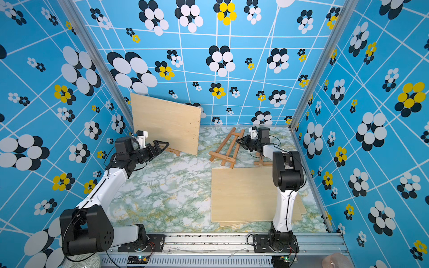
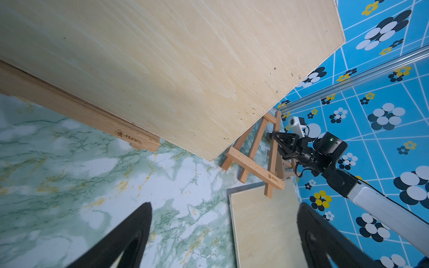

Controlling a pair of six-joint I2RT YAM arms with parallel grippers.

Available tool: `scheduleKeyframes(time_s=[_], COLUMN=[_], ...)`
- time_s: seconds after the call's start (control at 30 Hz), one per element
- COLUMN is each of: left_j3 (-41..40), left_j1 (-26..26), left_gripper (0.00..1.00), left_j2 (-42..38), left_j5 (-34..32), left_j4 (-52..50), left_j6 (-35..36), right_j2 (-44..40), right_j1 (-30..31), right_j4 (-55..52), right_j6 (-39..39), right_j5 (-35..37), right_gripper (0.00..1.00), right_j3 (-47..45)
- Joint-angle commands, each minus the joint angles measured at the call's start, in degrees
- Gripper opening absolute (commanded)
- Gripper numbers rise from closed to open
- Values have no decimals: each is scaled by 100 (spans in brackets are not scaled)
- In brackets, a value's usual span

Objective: Assemble the easel
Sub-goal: Pick up the easel at the center of the board, then unfold the easel.

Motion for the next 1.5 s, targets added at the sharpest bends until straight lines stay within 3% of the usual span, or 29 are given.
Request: scheduleKeyframes(time_s=[0.0, 0.13, 0.23, 0.37, 0.57, 0.7, 0.9, 1.0, 1.17, 1.37, 1.47], left_j3=[62, 34, 26, 31, 48, 26, 26, 117, 377, 159, -87], left_j1=[-31, -48, -72, -101, -113, -169, -440, -645, -1178, -2018, -2416], left_gripper=[99, 99, 99, 99, 99, 99, 99, 99, 100, 100, 100], left_j2=[71, 67, 63, 38, -139, -214, -229, -246, -443, -923, -1094], left_j5=[54, 28, 10, -24, -91, -99, -196, -227, -371, -480, -655], left_j4=[157, 186, 189, 106, -171, -236, -328, -472, -937, -897, -435], left_j6=[44, 59, 60, 95, 274, 336, 421, 488, 779, 832, 514], right_j2=[-719, -1087, -1078, -706, -155, -129, -417, -757, -1578, -2804, -3352], right_j1=[35, 43, 70, 198, 345, 560, 774, 632, 68, 33, 37], right_j4=[-17, 261, 1172, 2364, 3258, 3470, 2924, 3299, 3115, 614, 154], right_j6=[-1325, -1916, -2209, -2462, -2539, -2536, -3087, -2723, -1238, -8, 666], right_j5=[1092, 1584, 1622, 1473, 1149, 882, 604, 833, 831, 624, 529], right_gripper=[0, 0, 0, 0, 0, 0, 0, 0, 0, 0, 0], right_j3=[-83, -147, -353, -578, -672, -883, -1235, -1614, -1625, -880, -808])
